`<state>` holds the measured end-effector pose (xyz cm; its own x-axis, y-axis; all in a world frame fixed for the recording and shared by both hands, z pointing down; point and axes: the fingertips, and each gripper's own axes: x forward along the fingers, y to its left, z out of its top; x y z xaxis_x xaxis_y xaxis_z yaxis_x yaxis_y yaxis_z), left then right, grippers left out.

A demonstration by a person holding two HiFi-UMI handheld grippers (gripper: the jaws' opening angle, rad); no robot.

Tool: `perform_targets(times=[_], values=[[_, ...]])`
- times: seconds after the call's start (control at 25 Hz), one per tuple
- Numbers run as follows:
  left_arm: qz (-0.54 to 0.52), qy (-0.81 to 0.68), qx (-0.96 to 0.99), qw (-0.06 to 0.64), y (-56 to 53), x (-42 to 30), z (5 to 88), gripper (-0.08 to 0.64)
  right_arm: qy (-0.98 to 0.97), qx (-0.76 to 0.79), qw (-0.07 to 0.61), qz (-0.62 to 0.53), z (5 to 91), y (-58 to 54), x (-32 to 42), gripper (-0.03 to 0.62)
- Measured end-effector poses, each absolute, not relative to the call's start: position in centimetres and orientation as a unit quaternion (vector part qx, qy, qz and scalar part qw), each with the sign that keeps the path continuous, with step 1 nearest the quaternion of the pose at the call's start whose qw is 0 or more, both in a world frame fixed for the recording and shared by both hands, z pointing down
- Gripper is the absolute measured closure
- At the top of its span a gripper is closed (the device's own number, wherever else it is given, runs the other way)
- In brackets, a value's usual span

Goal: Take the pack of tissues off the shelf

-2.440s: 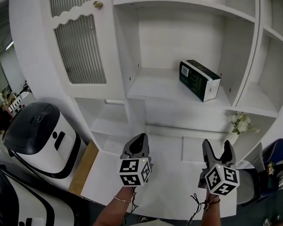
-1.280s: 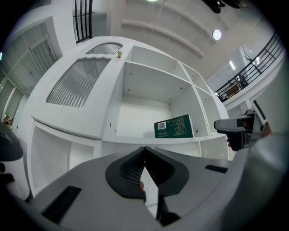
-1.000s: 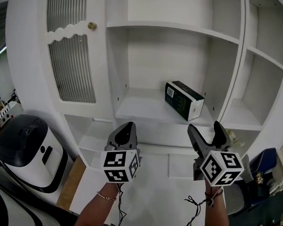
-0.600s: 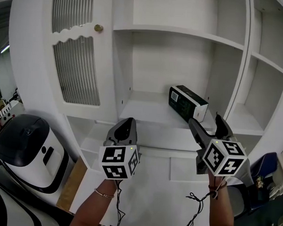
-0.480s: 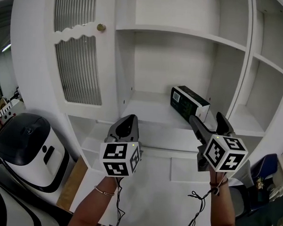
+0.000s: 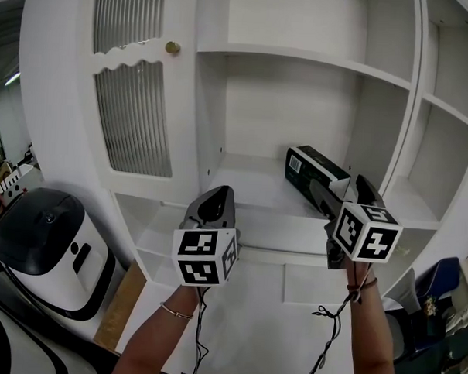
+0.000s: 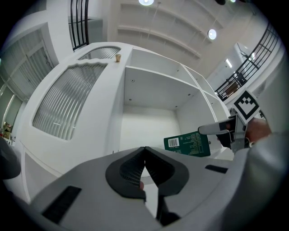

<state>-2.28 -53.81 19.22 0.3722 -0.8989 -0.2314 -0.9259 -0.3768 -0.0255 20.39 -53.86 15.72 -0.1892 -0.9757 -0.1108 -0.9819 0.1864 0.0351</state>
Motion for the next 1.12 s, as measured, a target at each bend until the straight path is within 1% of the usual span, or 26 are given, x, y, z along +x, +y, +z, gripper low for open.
perform_targets(times=[0.48,0.8,0.92,1.12], values=[[0.097,0.548,-0.827,0.077,-53.9,-1.9,18.9,0.543,0.776,-0.631,-0.004,0.009,17.4,-56.4,20.5,0.104],[0.098,0.547,-0.828,0.067,-54.0,-1.8,19.7,0.543,0.775,-0.63,-0.055,-0.013,18.2,-57.3,20.3,0.103],[0.101,0.546,-0.829,0.063,-53.9,-1.7,19.9,0.543,0.769,-0.635,-0.068,-0.018,18.4,-57.5,20.5,0.11],[0.105,0.546,-0.829,0.058,-53.6,-1.8,20.2,0.543,0.759,-0.644,-0.096,-0.012,18.8,-57.7,20.5,0.141]])
